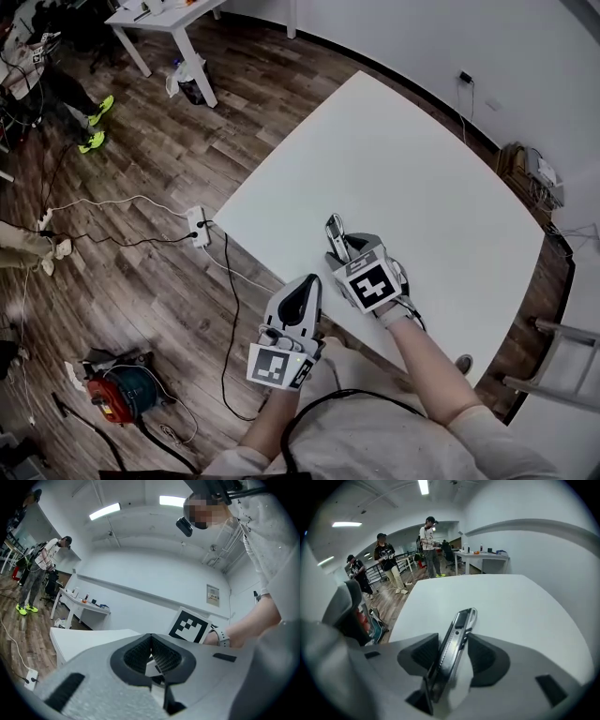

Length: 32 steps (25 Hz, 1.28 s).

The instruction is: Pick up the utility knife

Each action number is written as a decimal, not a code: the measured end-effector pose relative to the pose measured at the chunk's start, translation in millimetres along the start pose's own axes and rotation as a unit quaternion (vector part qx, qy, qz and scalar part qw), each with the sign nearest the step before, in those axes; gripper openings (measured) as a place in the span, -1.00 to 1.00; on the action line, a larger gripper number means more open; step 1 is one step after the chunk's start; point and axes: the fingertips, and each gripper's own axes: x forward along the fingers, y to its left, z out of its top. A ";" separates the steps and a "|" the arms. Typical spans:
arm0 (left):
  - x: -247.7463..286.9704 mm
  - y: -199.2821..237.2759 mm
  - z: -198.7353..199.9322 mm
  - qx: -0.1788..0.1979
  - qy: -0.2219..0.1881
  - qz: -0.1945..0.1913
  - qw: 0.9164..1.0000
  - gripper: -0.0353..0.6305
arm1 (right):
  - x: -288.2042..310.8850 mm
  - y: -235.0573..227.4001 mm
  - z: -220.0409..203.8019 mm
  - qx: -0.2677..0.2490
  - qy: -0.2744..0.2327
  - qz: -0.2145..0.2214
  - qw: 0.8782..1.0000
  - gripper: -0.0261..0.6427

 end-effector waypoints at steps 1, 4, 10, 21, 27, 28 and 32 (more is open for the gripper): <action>1.3 -0.9 0.2 0.000 0.000 0.000 1.000 -0.88 | -0.2 3.1 0.1 -0.014 0.005 0.005 1.000 -0.36; 6.0 -3.7 2.6 0.003 -0.005 -0.003 1.000 -0.88 | -1.3 7.6 1.2 -0.055 0.015 0.010 0.998 -0.51; 3.8 0.1 3.8 0.000 -0.006 0.008 1.000 -0.88 | -2.2 5.7 0.7 -0.071 0.015 0.039 0.997 -0.52; -2.5 3.7 4.1 0.000 -0.007 0.015 1.000 -0.88 | -16.3 6.1 -1.3 0.004 -0.034 0.069 0.997 -0.52; 1.6 -4.9 10.5 0.004 -0.007 0.002 1.000 -0.88 | -35.2 4.7 7.7 0.031 -0.072 0.078 0.994 -0.53; 2.7 -7.1 11.7 0.005 -0.007 0.000 1.000 -0.88 | -38.9 4.5 8.9 0.034 -0.078 0.079 0.993 -0.52; 5.1 -17.3 17.0 0.008 -0.006 -0.011 1.000 -0.88 | -56.0 2.8 13.9 0.036 -0.095 0.076 0.992 -0.52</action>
